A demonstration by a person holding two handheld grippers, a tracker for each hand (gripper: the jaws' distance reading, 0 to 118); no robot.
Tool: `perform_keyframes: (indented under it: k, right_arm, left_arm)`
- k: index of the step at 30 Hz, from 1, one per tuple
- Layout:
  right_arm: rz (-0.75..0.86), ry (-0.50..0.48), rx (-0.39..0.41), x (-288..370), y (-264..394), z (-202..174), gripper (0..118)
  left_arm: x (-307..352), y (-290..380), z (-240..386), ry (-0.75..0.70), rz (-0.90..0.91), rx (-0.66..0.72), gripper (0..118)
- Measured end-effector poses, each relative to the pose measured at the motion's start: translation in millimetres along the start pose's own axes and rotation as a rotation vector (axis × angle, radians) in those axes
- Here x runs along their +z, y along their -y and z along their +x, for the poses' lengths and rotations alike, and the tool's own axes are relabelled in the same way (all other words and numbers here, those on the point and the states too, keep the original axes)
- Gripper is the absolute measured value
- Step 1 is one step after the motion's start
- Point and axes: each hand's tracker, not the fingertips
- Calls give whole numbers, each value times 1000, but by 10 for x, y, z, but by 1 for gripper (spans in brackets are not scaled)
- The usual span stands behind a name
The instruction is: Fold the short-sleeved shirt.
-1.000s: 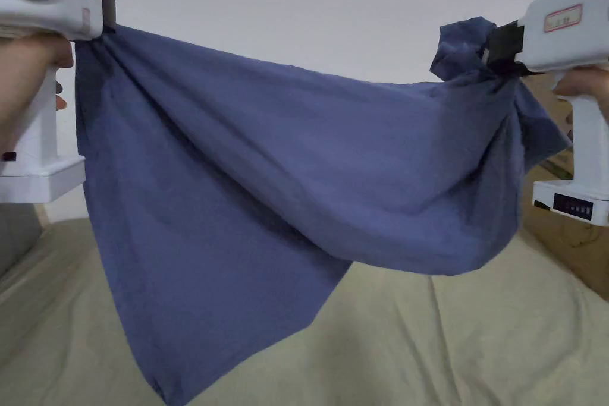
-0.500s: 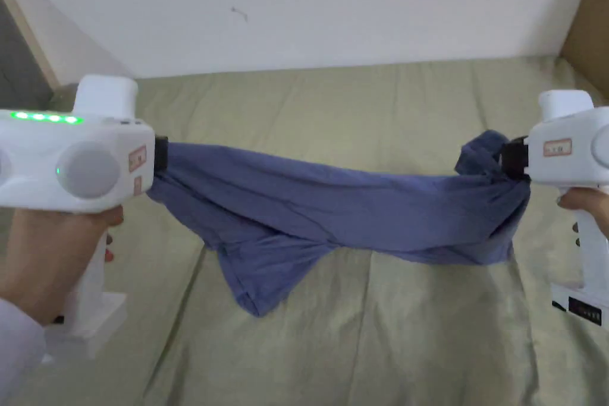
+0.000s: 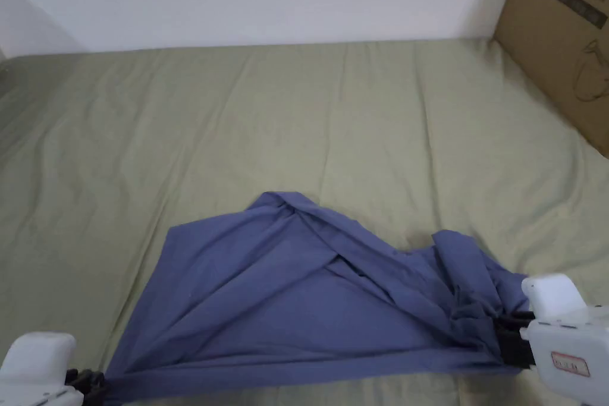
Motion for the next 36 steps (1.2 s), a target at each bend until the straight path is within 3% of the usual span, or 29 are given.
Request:
perform_keyframes:
  k: [3,7,8,9,10,11,12,14,21,23,24,25,26,27,28,29,30,31,32,36]
  right_arm:
    - [-49,-4,39,148,319,-50,9]
    - [-71,1,31,188,467,-112,10]
    - [-61,3,21,196,462,-127,15]
    - [-38,35,7,225,439,-149,38]
    - [-3,68,-8,297,419,-173,92]
    - [32,87,-18,391,402,-176,118]
    - [75,62,-29,526,382,-183,117]
    - [242,57,-87,957,364,-233,117]
    - [828,243,-95,2150,547,-788,117]
    - [874,273,-113,2251,631,-915,118]
    - [783,272,-149,2276,630,-946,118]
    - [757,242,-167,2286,655,-962,118]
    - [816,230,-157,2292,730,-990,115]
    - [877,260,-140,2319,799,-1043,106]
    - [897,315,-136,2365,829,-1084,53]
    - [890,337,-132,2362,825,-1090,0]
    - [875,344,-141,2496,759,-1143,0]
    - [870,242,-144,2597,714,-1119,0]
    - [860,228,-159,2487,790,-1068,0]
    - [878,284,-147,2436,842,-1062,0]
  left_arm:
    - [79,268,102,-12,-38,-51,3]
    - [86,414,122,18,-53,-24,5]
    - [90,419,105,36,-48,-8,18]
    - [123,411,78,42,-37,8,58]
    - [186,389,60,23,-21,17,118]
    - [262,380,48,17,-10,26,114]
    - [439,360,3,11,53,35,107]
    - [748,257,-47,-8,185,61,108]
    - [2167,72,329,-208,763,80,118]
    - [2292,81,464,-243,828,101,118]
    - [2327,78,520,-260,820,106,116]
    - [2343,88,566,-252,816,101,107]
    - [2364,111,593,-245,809,92,79]
    - [2257,148,433,-233,807,90,26]
    - [2201,203,380,-241,803,97,0]
    - [2192,259,317,-236,806,102,0]
    - [2184,265,245,-174,754,84,0]
    - [2251,246,466,-165,737,80,0]
    - [2254,277,526,-206,763,71,0]
    - [2069,318,453,-232,645,-20,0]
